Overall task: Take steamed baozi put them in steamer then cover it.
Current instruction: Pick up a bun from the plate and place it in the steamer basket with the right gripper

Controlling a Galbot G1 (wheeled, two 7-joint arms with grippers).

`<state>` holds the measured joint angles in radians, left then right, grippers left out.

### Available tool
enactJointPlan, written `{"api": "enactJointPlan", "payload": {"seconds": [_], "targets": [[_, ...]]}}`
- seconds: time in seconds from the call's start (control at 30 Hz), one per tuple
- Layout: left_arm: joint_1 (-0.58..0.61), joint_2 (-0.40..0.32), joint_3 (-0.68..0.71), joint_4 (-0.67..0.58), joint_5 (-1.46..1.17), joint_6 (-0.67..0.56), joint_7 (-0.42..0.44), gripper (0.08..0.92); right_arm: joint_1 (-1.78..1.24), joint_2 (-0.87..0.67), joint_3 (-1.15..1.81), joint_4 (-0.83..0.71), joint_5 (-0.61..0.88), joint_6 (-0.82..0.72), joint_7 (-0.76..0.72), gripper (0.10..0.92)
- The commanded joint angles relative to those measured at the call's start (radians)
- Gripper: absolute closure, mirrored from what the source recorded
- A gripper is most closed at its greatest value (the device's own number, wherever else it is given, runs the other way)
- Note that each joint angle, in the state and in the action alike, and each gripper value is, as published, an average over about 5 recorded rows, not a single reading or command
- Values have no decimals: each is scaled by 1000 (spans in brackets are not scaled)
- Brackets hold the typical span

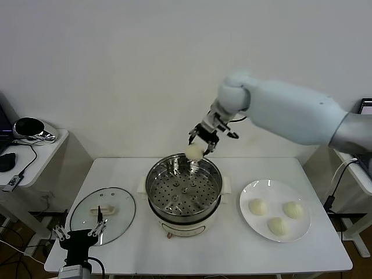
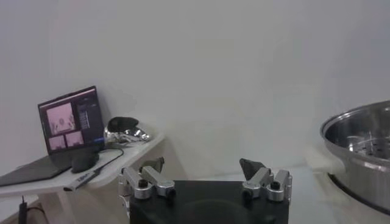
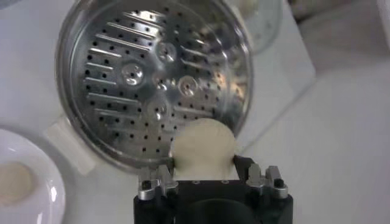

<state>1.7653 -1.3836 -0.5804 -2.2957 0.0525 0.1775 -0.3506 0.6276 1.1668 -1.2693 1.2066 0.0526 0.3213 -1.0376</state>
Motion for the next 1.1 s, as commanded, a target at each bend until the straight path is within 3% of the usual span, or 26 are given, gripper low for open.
{"api": "enactJointPlan", "payload": {"seconds": [0.03, 0.27, 0.83, 0.97, 1.1], "targets": [[0, -2, -3, -4, 0, 0, 0, 177, -78, 76, -25, -58, -216, 174, 78, 398], [-3, 0, -14, -9, -6, 2, 0, 177, -161, 119, 11, -149, -343, 245, 120, 397], [-16, 4, -22, -10, -17, 3, -1, 177, -252, 207, 77, -303, -488, 326, 182, 389], [-14, 2, -20, -13, -17, 3, -1, 177, -243, 210, 88, -302, -488, 339, 204, 332], [-14, -1, -17, -14, -16, 3, -2, 177, -182, 186, 61, -243, -384, 311, 194, 233]]}}
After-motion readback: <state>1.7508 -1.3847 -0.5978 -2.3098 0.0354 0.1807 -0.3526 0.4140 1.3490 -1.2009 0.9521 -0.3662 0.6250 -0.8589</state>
